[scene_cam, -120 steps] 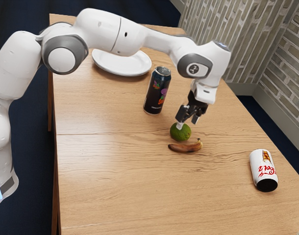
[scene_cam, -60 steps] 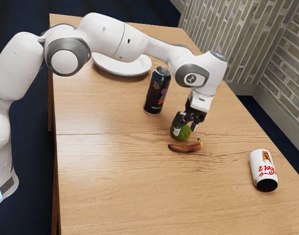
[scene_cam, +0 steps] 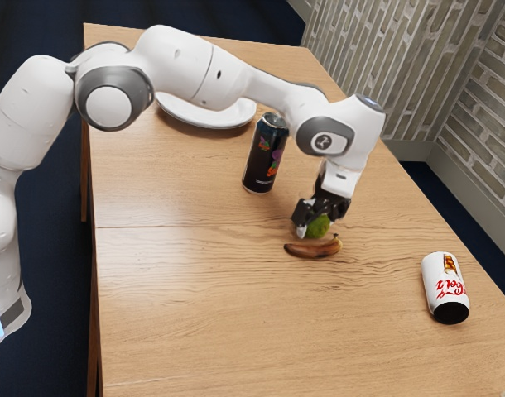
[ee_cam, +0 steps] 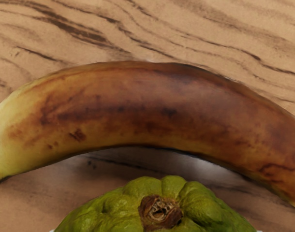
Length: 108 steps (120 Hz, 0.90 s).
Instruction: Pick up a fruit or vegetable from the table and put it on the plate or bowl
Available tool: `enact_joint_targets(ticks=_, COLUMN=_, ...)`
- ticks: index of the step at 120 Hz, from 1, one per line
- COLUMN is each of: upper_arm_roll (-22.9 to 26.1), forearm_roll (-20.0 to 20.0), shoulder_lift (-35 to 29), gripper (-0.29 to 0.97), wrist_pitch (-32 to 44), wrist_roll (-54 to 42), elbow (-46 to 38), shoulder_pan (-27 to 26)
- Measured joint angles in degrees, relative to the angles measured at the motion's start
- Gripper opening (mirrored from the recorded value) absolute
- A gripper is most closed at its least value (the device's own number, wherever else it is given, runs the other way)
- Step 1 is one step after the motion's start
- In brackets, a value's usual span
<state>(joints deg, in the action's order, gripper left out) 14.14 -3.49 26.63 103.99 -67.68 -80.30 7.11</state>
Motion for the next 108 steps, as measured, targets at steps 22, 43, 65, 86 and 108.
enact_joint_targets(ticks=22, upper_arm_roll=0.41, forearm_roll=0.10, shoulder_lift=-8.54, gripper=0.36, wrist_pitch=-6.30, wrist_roll=-0.37, elbow=10.99, shoulder_pan=-0.58)
enact_joint_targets(ticks=43, upper_arm_roll=-9.84, forearm_roll=0.02, shoulder_lift=-24.78, gripper=0.39, wrist_pitch=-15.76, wrist_roll=-0.15, elbow=11.82, shoulder_pan=-0.84)
enact_joint_targets(ticks=65, upper_arm_roll=-31.23, forearm_roll=-1.67, shoulder_lift=-26.28, gripper=0.40, wrist_pitch=-22.92, wrist_roll=-0.53, elbow=11.86, shoulder_pan=-1.86)
enact_joint_targets(ticks=86, upper_arm_roll=-44.35, forearm_roll=0.19, shoulder_lift=-17.16, gripper=0.40, wrist_pitch=-22.36, wrist_roll=-1.94, elbow=10.47, shoulder_pan=5.81)
enact_joint_targets(ticks=108, upper_arm_roll=-33.66, forearm_roll=3.50, shoulder_lift=-13.92, gripper=0.41, wrist_pitch=-18.70, wrist_roll=-4.04, elbow=10.18, shoulder_pan=16.99)
